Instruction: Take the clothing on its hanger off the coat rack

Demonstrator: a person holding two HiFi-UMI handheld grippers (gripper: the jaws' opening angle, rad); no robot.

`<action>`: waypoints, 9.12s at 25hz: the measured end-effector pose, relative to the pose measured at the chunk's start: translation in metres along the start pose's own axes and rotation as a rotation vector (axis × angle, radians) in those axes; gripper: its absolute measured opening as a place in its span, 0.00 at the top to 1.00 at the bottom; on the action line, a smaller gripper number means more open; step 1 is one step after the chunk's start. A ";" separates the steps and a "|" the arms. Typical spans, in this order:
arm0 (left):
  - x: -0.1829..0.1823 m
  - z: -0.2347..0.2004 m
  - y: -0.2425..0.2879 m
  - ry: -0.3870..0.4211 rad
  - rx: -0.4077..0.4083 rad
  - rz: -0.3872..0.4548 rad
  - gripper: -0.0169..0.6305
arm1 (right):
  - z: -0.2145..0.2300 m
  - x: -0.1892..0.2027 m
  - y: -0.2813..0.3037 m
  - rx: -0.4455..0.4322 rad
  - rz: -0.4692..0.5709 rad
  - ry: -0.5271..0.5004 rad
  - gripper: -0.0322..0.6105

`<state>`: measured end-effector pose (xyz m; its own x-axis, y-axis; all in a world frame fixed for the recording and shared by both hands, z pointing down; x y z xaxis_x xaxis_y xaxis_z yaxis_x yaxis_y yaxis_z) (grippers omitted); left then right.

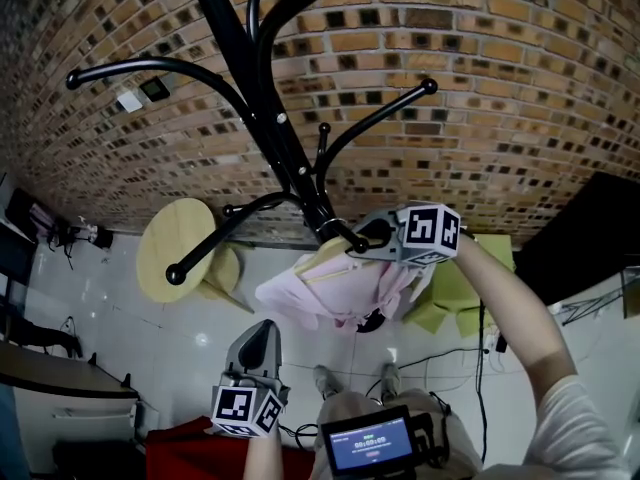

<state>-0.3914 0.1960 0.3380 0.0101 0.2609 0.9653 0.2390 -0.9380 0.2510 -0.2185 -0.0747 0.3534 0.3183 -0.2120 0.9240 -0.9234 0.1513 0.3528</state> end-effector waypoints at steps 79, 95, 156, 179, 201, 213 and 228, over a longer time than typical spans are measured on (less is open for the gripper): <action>-0.055 0.055 0.049 0.127 0.170 0.042 0.94 | -0.056 -0.021 -0.152 0.145 0.030 0.053 0.89; -0.061 0.109 0.112 0.178 0.303 0.011 0.94 | -0.059 0.006 -0.234 0.281 -0.003 0.085 0.89; -0.075 0.218 0.261 0.349 0.912 -0.025 0.94 | -0.115 0.049 -0.363 0.882 -0.072 0.252 0.89; -0.082 0.256 0.292 0.286 0.824 -0.021 0.94 | -0.089 0.056 -0.392 0.800 -0.114 0.253 0.89; -0.087 0.298 0.338 0.212 0.673 -0.020 0.94 | -0.018 0.081 -0.450 0.713 -0.063 0.186 0.89; -0.081 0.311 0.361 0.200 0.589 -0.037 0.94 | 0.008 0.122 -0.471 0.688 -0.072 0.180 0.89; -0.069 0.326 0.398 0.187 0.514 -0.080 0.94 | 0.045 0.182 -0.485 0.696 -0.113 0.172 0.89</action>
<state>0.0196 -0.1204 0.3480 -0.1886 0.2378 0.9528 0.6761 -0.6723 0.3016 0.2773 -0.2299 0.3440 0.3960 -0.0268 0.9178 -0.7875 -0.5240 0.3245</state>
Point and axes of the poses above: the fingertips, and each gripper's own axes: y forward along the fingers, z to its right, x out of its underside, the point moved 9 cm from there along -y, backward along the fingers, and after that the axes turned 8 degrees about x, right-handed, at the moved point
